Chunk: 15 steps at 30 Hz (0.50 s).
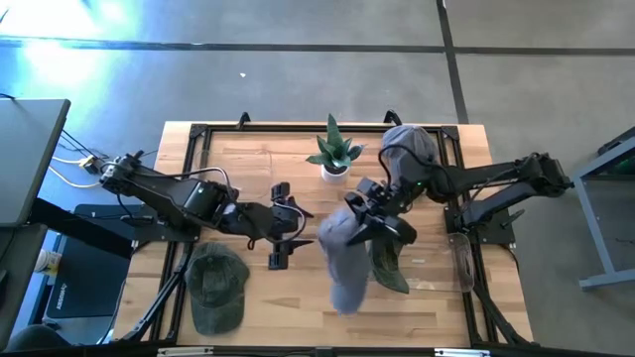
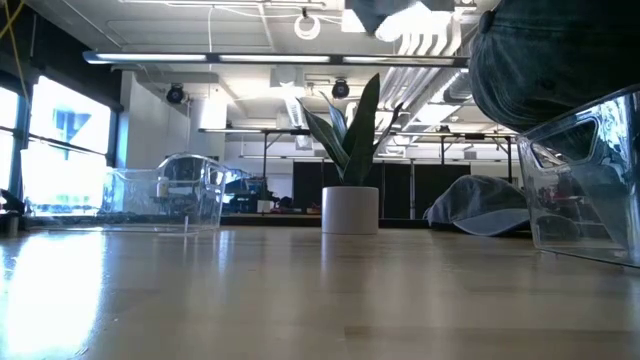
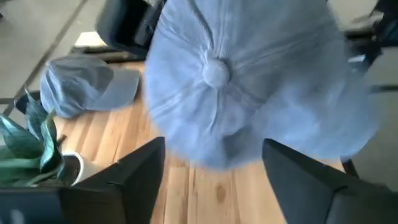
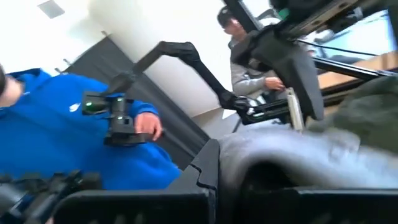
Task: Pick & Place hat
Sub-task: Put the left gray cap into the left transparent bin
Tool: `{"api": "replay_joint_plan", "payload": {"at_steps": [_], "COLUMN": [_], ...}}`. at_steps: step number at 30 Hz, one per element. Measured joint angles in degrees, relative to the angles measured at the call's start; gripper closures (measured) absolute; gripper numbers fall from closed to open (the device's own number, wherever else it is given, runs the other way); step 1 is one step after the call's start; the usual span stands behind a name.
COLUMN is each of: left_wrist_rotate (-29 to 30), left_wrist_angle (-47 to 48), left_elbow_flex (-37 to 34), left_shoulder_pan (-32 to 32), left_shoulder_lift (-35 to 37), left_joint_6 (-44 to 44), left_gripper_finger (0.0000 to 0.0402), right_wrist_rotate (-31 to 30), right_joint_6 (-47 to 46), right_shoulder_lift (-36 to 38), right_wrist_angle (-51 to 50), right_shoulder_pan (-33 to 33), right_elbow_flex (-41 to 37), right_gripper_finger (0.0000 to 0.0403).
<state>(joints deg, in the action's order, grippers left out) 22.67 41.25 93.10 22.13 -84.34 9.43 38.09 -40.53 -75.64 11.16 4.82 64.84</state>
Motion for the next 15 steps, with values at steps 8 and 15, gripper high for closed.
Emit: {"api": "replay_joint_plan", "payload": {"at_steps": [8,15], "left_wrist_rotate": [2.37,-0.23], "left_wrist_angle": [-3.82,-10.68], "left_elbow_flex": [-0.02,-0.25], "left_shoulder_pan": [-1.23,-4.21], "left_shoulder_lift": [-3.40,-7.18], "left_joint_6": [-4.08,-8.15], "left_gripper_finger": [0.0113,0.0113], "right_wrist_rotate": [5.04,8.00], "right_joint_6": [-4.40,-9.50], "right_shoulder_lift": [0.00,0.00], "right_wrist_angle": [4.61,7.25], "right_shoulder_pan": [-0.04,0.07], "right_elbow_flex": [0.00,0.00], "right_gripper_finger": [0.0399,0.0401]}}
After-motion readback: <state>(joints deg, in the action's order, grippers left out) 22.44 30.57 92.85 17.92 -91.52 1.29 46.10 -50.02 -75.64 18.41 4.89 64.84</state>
